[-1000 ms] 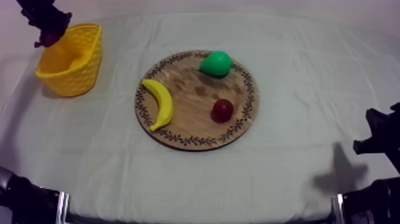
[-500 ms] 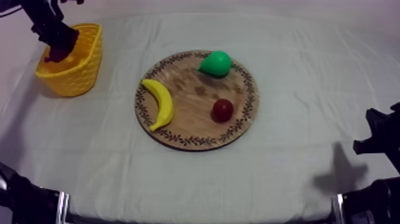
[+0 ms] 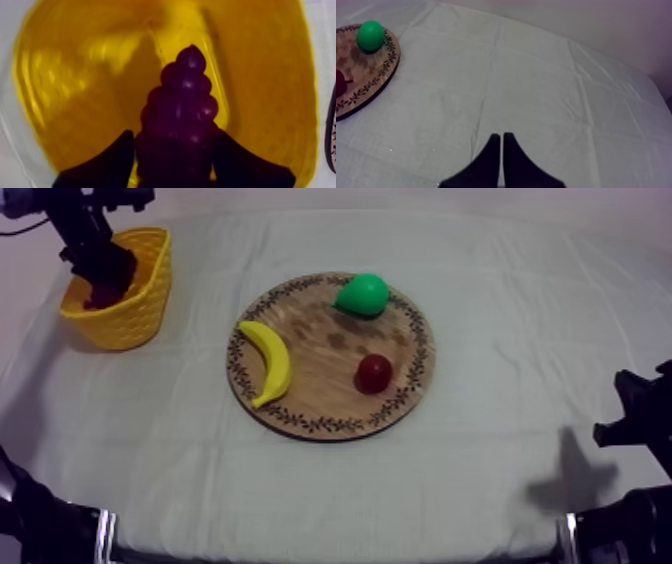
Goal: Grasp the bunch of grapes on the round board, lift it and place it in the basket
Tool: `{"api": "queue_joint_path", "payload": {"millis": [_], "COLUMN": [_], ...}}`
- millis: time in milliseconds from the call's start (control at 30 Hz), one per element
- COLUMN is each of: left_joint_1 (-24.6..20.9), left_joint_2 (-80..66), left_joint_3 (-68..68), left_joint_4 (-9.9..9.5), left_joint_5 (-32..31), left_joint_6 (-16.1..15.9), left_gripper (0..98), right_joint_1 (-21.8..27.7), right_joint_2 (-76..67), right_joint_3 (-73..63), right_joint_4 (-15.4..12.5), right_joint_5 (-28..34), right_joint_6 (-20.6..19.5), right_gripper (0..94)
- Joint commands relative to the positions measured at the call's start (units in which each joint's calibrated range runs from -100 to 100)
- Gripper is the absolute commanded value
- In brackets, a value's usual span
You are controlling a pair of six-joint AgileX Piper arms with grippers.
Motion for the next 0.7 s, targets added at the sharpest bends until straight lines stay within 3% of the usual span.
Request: {"api": "queue_joint_path", "payload": {"millis": [0,167,300,400,667], "left_joint_1": [-0.1,0.0,0.1,0.2,1.1], "left_joint_2": [0.1,-0.4,-2.3,-5.4,-18.5], "left_joint_3": [0.0,-0.1,0.4,1.5,6.4], "left_joint_4": [0.32,0.30,0.25,0.20,0.69], "left_joint_5": [0.4,0.8,0.8,0.0,-2.4], "left_joint_6": [0.0,0.2,0.4,0.9,3.2], "left_gripper": [72.5,85.2,87.0,82.8,60.2], "right_joint_1": [0.0,0.0,0.0,0.0,0.0], "right_joint_2": [0.0,0.0,0.0,0.0,0.0], "right_joint_3": [0.0,0.0,0.0,0.0,0.0], "right_joint_4": [0.0,0.0,0.0,0.0,0.0], "right_joint_5": [0.0,0.0,0.0,0.0,0.0], "right_joint_6": [0.0,0.0,0.0,0.0,0.0], "right_gripper": [0.3,0.3,0.3,0.3,0.3]}}
